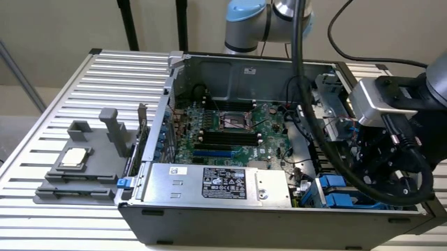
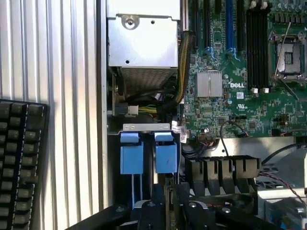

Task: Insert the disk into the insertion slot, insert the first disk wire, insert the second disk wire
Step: 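Insert the first disk wire, then insert the second disk wire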

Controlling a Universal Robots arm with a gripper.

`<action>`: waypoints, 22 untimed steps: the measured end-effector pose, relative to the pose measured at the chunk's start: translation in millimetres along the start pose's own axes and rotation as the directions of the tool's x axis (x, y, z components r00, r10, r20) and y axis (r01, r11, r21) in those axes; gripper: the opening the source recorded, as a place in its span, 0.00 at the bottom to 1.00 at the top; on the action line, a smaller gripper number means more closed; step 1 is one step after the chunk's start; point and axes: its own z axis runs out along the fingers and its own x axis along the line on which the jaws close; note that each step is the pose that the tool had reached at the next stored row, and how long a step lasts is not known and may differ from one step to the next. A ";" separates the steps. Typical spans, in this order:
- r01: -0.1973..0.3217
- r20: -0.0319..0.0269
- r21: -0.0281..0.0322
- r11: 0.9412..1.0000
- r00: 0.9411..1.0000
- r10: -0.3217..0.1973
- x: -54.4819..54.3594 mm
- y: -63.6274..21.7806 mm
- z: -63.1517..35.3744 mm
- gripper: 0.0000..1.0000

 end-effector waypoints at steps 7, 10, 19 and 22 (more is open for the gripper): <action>0.001 0.007 0.002 1.000 1.000 -0.001 1.4 8.9 -0.2 0.24; 0.001 0.011 0.002 1.000 1.000 -0.001 1.4 8.9 -0.2 0.24; 0.001 0.025 0.001 1.000 1.000 -0.001 1.4 8.9 -0.2 0.24; 0.001 0.025 0.001 1.000 1.000 -0.001 1.4 8.9 -0.2 0.24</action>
